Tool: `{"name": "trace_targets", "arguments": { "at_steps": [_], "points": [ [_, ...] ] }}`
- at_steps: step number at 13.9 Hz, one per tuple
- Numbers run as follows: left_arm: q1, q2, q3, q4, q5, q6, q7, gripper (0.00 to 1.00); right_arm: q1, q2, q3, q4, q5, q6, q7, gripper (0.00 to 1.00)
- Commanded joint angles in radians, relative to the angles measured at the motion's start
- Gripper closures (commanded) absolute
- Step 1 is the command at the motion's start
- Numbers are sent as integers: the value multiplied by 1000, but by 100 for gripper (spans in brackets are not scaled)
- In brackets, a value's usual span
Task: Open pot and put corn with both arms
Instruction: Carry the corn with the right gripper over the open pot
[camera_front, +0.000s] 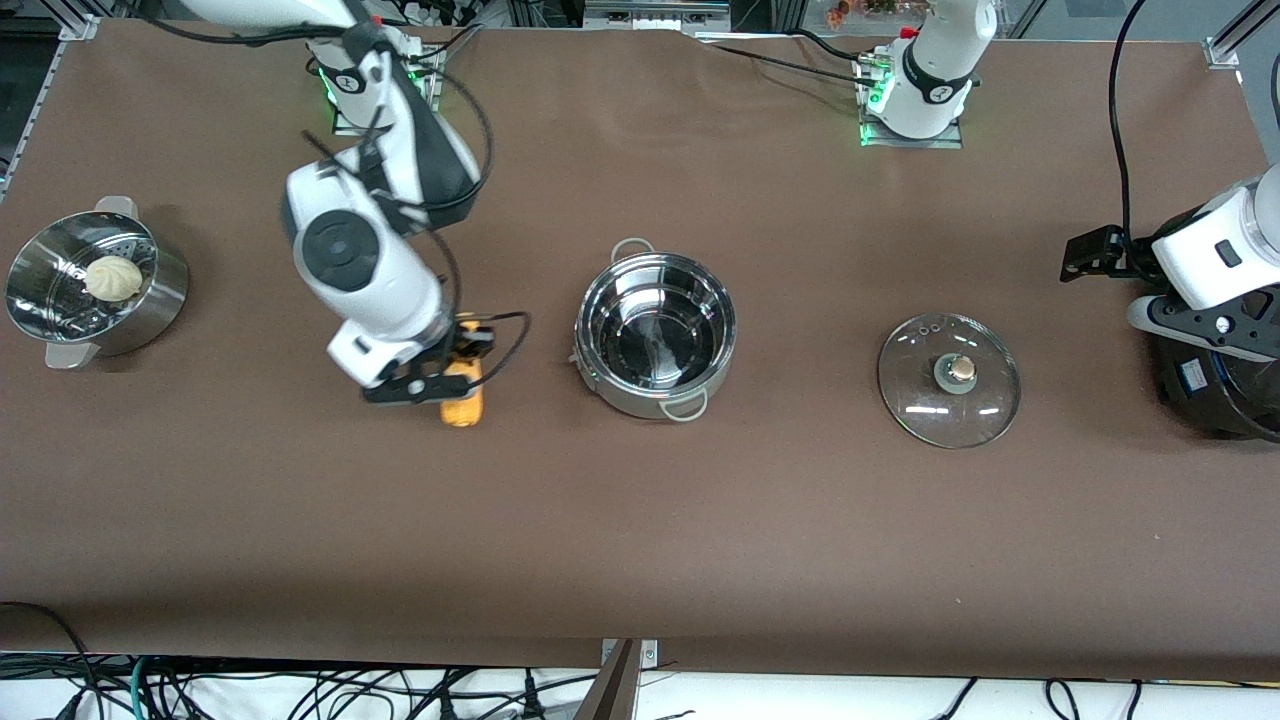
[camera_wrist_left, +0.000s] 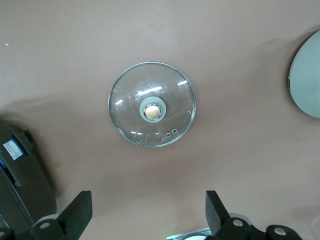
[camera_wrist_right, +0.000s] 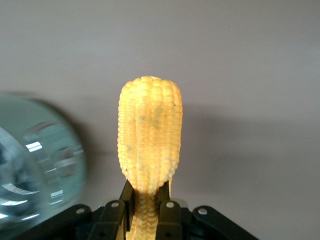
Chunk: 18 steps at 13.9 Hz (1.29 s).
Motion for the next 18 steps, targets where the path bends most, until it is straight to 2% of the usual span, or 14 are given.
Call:
{"name": "trace_targets", "arguments": {
  "at_steps": [1, 7, 9, 10, 11, 13, 14, 15, 17, 18],
  "points": [
    [4, 0, -8, 15, -19, -14, -2, 0, 102, 46, -11, 82, 59, -30, 119, 85],
    [9, 2, -4, 18, -19, -16, 5, 0, 311, 158, -14, 224, 52, -19, 467, 85],
    [-29, -3, 27, 12, -25, -11, 7, 0, 361, 198, -20, 262, 44, -9, 541, 85],
    [-103, -15, 127, 10, -34, -10, 8, 0, 365, 212, -20, 265, 28, 8, 550, 85],
    [-149, -23, 195, 7, -52, -5, 7, 0, 365, 229, -20, 265, 21, 31, 550, 85],
    [-220, -69, 277, -36, -77, 62, -25, 0, 365, 253, -21, 265, 18, 63, 546, 85],
    [-261, -124, 327, -106, -77, 135, -41, 0, 358, 258, -23, 267, 14, 66, 540, 85],
    [-274, -170, 345, -170, -79, 182, -41, 0, 352, 259, -23, 267, -9, 68, 535, 85],
    [-304, -222, 366, -230, -80, 196, -48, 0, 343, 259, -23, 267, -35, 68, 530, 85],
    [-353, -247, 422, -260, -98, 198, -77, 0, 343, 259, -23, 267, -36, 71, 530, 85]
  ]
}}
